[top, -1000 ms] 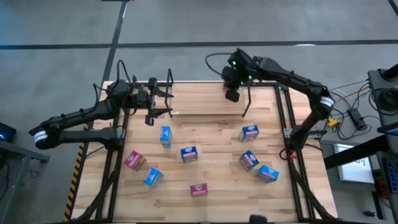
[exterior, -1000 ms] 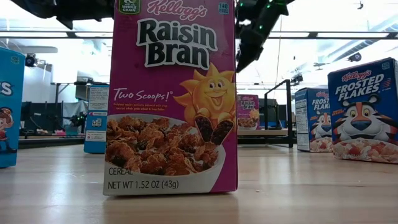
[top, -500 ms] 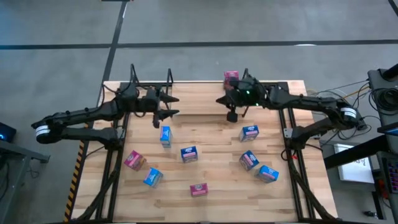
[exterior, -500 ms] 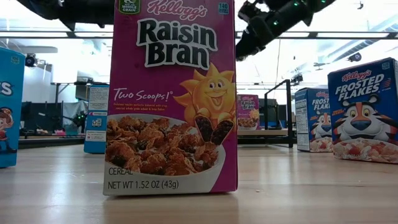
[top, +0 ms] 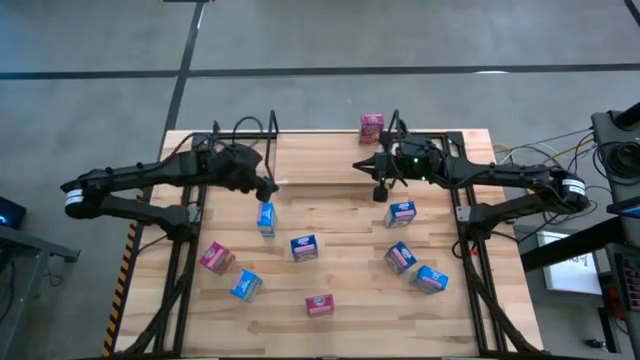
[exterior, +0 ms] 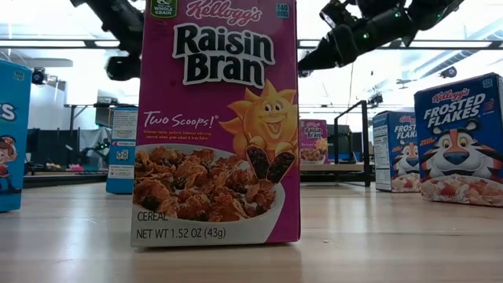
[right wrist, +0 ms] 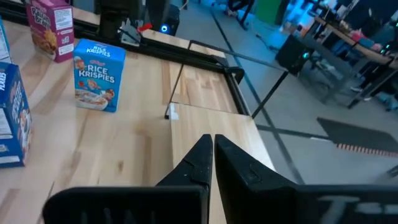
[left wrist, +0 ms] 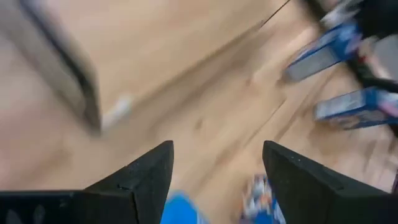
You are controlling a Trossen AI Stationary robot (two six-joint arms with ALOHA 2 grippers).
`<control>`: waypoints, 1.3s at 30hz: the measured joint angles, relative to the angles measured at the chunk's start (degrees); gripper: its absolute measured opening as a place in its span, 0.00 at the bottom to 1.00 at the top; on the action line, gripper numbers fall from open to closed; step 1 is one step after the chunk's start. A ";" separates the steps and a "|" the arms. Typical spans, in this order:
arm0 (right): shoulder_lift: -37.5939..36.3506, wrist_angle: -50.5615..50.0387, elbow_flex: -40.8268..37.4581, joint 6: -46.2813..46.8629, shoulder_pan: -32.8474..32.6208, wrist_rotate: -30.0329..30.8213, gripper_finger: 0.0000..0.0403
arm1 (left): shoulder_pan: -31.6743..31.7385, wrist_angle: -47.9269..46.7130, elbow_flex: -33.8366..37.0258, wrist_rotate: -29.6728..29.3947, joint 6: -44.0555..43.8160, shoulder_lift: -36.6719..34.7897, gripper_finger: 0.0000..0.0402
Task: Stack cereal on shelf
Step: Put the top blue cereal box on the shelf
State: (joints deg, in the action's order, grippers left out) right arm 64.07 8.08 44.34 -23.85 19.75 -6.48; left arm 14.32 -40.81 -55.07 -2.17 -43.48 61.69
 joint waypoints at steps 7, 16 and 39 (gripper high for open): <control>0.02 0.89 0.02 -4.87 0.00 0.02 0.02 | -6.99 -11.70 -5.46 -3.59 -16.62 5.53 0.58; 0.02 2.39 0.07 -7.67 0.02 0.02 0.02 | -11.07 -18.02 -8.70 -5.74 -23.98 12.83 0.64; 0.11 1.50 0.14 -6.39 0.02 0.02 0.02 | -15.89 -20.97 -9.44 -10.39 -27.09 24.10 0.67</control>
State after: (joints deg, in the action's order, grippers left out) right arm 64.18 9.58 44.47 -30.24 19.77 -6.46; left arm -1.58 -61.78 -64.51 -12.56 -70.57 85.79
